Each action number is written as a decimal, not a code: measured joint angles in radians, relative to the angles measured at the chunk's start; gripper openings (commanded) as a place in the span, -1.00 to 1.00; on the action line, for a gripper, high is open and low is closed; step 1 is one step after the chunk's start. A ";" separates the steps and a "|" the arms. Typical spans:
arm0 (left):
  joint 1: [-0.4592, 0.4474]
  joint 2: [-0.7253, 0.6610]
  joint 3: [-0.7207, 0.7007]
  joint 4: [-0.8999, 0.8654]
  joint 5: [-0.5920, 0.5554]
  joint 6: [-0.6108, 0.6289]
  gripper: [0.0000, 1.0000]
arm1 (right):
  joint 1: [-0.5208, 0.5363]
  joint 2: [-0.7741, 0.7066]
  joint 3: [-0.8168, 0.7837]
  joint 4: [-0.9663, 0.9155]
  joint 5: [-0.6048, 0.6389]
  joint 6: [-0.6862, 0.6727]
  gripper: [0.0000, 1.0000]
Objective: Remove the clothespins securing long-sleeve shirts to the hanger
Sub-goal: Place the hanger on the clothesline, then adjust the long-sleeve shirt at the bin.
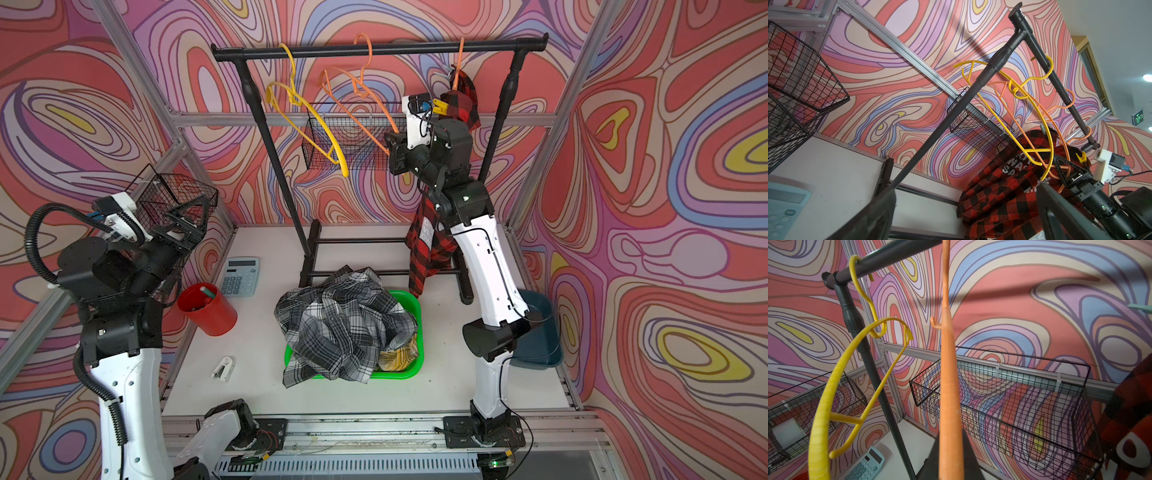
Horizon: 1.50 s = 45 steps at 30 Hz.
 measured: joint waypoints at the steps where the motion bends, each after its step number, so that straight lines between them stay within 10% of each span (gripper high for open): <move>1: -0.001 -0.002 -0.007 -0.005 -0.001 0.000 1.00 | -0.001 -0.004 -0.013 0.007 -0.003 0.004 -1.00; 11: -0.015 -0.038 -0.092 -0.082 -0.014 0.002 1.00 | 0.000 -0.097 -0.199 0.071 -0.060 0.035 -1.00; 18: -0.029 -0.058 -0.224 -0.134 -0.006 0.000 1.00 | -0.001 -0.245 -0.362 0.113 -0.059 0.066 0.08; 23: -0.029 -0.048 -0.351 -0.154 0.021 -0.007 1.00 | -0.001 -0.332 -0.471 0.111 -0.052 0.082 0.49; 45: -0.400 0.137 -0.592 -0.031 0.006 -0.063 1.00 | 0.238 -0.516 -1.104 0.049 -0.004 0.157 0.51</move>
